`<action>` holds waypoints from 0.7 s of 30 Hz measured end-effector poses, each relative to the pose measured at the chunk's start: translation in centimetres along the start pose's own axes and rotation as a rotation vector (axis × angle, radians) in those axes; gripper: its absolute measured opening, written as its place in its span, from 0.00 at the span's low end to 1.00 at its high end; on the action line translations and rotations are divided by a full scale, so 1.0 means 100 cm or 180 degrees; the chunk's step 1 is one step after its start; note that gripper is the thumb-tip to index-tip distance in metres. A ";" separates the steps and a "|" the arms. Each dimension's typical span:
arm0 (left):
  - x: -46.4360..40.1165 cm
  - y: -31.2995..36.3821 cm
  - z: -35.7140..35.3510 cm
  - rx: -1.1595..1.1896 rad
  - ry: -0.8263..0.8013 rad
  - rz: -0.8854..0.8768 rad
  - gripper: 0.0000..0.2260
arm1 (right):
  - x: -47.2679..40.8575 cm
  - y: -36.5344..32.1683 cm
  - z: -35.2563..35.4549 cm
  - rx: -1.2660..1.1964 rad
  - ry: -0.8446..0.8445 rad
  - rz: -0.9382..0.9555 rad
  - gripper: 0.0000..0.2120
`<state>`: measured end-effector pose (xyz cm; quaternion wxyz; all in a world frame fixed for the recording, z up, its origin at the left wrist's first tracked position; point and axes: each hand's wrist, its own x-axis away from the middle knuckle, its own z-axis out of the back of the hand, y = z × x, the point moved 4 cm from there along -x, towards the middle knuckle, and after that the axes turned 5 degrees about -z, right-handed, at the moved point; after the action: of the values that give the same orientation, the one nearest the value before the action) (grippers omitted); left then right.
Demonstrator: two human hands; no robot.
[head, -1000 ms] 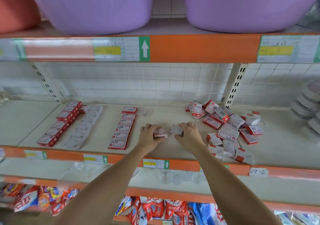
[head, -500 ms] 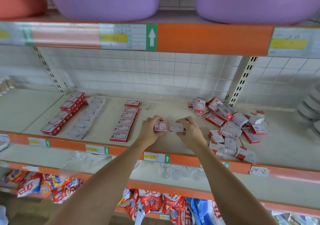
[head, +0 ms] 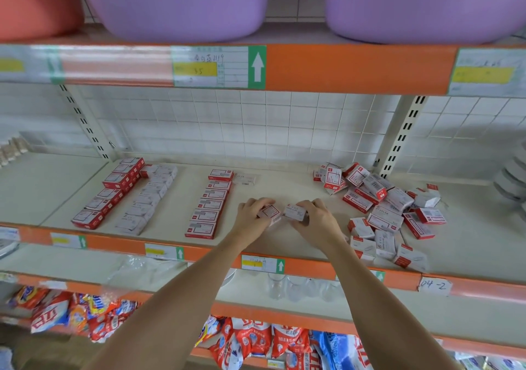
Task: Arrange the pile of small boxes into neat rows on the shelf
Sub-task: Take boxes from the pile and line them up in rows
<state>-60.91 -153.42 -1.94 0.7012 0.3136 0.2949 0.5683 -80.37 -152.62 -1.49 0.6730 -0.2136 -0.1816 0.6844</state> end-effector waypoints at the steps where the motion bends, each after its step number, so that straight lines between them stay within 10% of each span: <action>1: 0.000 -0.001 0.000 -0.0012 -0.0072 -0.0021 0.27 | -0.001 0.000 0.000 0.0050 -0.0027 -0.0016 0.23; 21: -0.003 -0.016 0.009 -0.0041 0.0385 -0.0319 0.32 | 0.001 -0.001 -0.001 0.0039 -0.0111 -0.0038 0.23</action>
<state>-59.30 -154.06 -2.62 0.7116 0.2590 0.3484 0.5523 -80.27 -152.53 -1.53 0.6752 -0.1965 -0.1904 0.6850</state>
